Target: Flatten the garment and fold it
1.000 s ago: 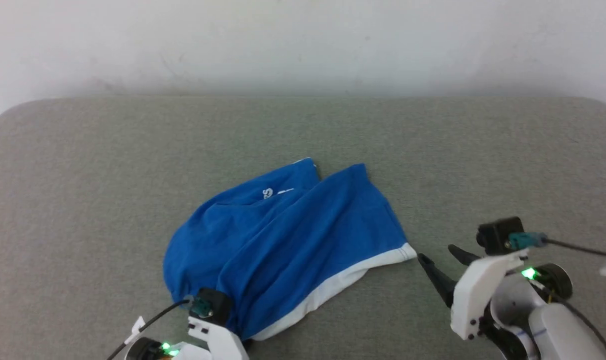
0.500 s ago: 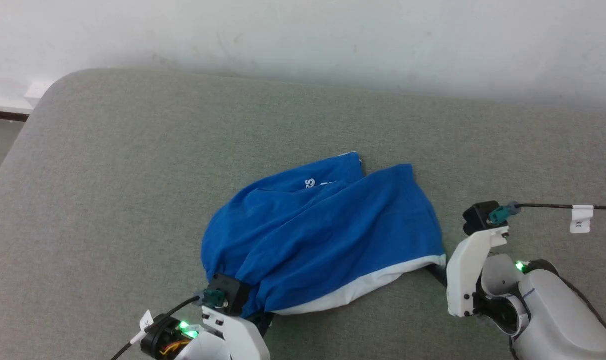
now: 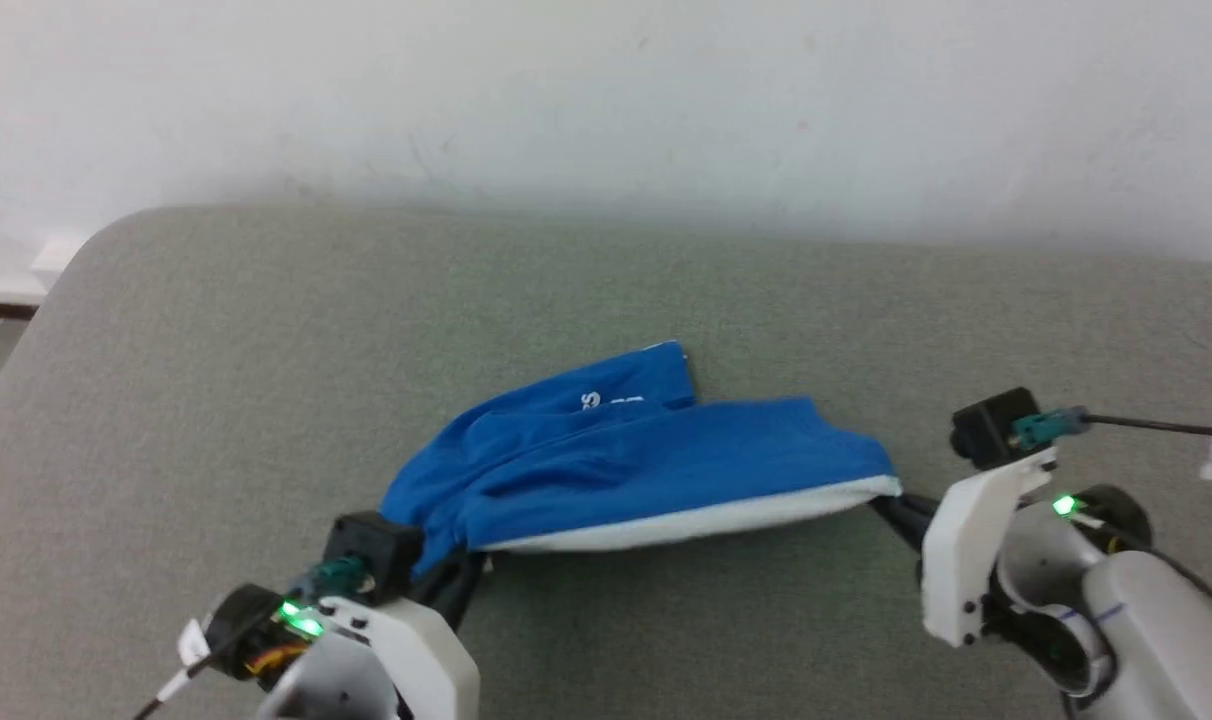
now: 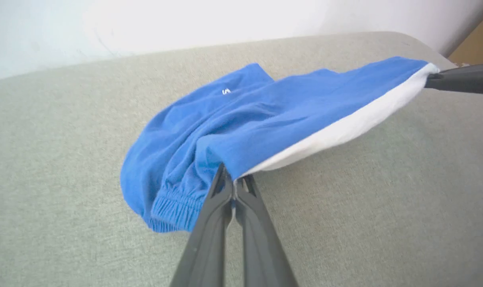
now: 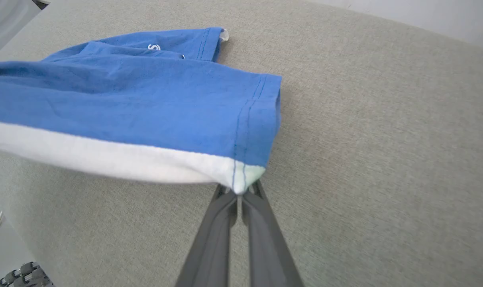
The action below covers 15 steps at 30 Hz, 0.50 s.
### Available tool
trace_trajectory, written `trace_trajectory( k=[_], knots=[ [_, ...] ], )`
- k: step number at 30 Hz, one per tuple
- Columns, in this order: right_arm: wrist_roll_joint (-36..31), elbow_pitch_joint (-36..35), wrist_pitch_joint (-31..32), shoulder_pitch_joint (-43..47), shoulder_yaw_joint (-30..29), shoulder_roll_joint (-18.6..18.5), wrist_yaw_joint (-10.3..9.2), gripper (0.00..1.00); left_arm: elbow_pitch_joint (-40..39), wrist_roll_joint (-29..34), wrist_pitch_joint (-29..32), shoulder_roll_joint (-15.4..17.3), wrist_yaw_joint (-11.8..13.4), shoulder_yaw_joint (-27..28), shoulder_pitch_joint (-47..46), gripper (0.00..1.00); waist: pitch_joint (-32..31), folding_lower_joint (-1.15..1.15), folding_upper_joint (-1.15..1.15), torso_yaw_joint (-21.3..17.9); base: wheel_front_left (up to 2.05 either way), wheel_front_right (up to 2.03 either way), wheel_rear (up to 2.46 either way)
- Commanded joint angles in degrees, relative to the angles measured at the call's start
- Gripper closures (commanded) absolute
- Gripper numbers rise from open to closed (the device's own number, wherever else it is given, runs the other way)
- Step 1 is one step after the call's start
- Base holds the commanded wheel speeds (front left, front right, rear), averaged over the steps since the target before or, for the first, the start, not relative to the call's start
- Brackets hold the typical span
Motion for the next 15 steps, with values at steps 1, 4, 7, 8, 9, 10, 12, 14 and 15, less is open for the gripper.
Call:
trace_trajectory(
  k=[1,4,7,8,9,10,12,14,15],
  knots=[
    [-0.35,-1.09,0.36,1.07,-0.45,-0.41,0.01,1.0,-0.56,0.38,-0.34,0.43,0.28,0.42,-0.72,1.0,-1.44,0.0,0.0,-1.33,0.0,0.0,0.0],
    [-1.37,-10.24,3.29,3.8,-4.18,-1.93,0.01,1.0,-3.72,1.33,-1.12,1.59,0.5,1.72,-2.48,1.0,-2.31,0.0,0.0,-2.26,0.0,0.0,0.0],
    [-3.29,-20.26,6.97,5.92,-9.18,-2.18,0.01,1.0,-6.81,2.01,-1.24,2.67,0.16,2.82,-5.46,1.0,-2.82,0.0,0.0,-3.13,0.0,0.0,0.0],
    [-3.96,-23.52,8.23,6.28,-10.96,-1.9,0.01,1.0,-7.63,2.2,-1.09,3.0,-0.04,3.15,-6.77,1.0,-2.87,0.0,0.0,-3.38,0.0,0.0,0.0],
    [-5.06,-26.58,9.46,6.3,-12.62,-1.8,0.01,1.0,-8.27,2.4,-1.04,3.29,-0.35,3.44,-8.39,1.0,-2.85,0.0,0.0,-3.6,0.0,0.0,0.0],
    [-5.74,-29.33,10.71,6.07,-14.09,-1.39,0.01,1.0,-8.61,2.35,-0.96,3.37,-0.7,3.69,-10.18,1.0,-2.74,0.0,0.0,-3.83,0.0,0.0,0.0],
    [-7.13,-33.75,13.16,4.61,-16.39,-0.78,0.01,1.0,-8.38,1.93,-0.77,3.25,-1.72,3.97,-14.3,1.0,-2.09,0.0,0.0,-4.3,0.0,0.0,0.0],
    [-7.77,-36.44,15.07,1.89,-18.09,-0.05,0.01,1.0,-6.71,0.96,-0.76,2.37,-2.6,4.3,-19.2,1.0,-0.86,0.0,0.0,-4.69,0.0,0.0,0.0],
    [-7.98,-37.02,15.79,0.05,-18.76,0.14,0.01,1.0,-5.39,0.68,-0.87,1.97,-3.15,4.37,-21.94,1.0,-0.13,0.0,0.0,-4.9,0.0,0.0,0.0]
  ],
)
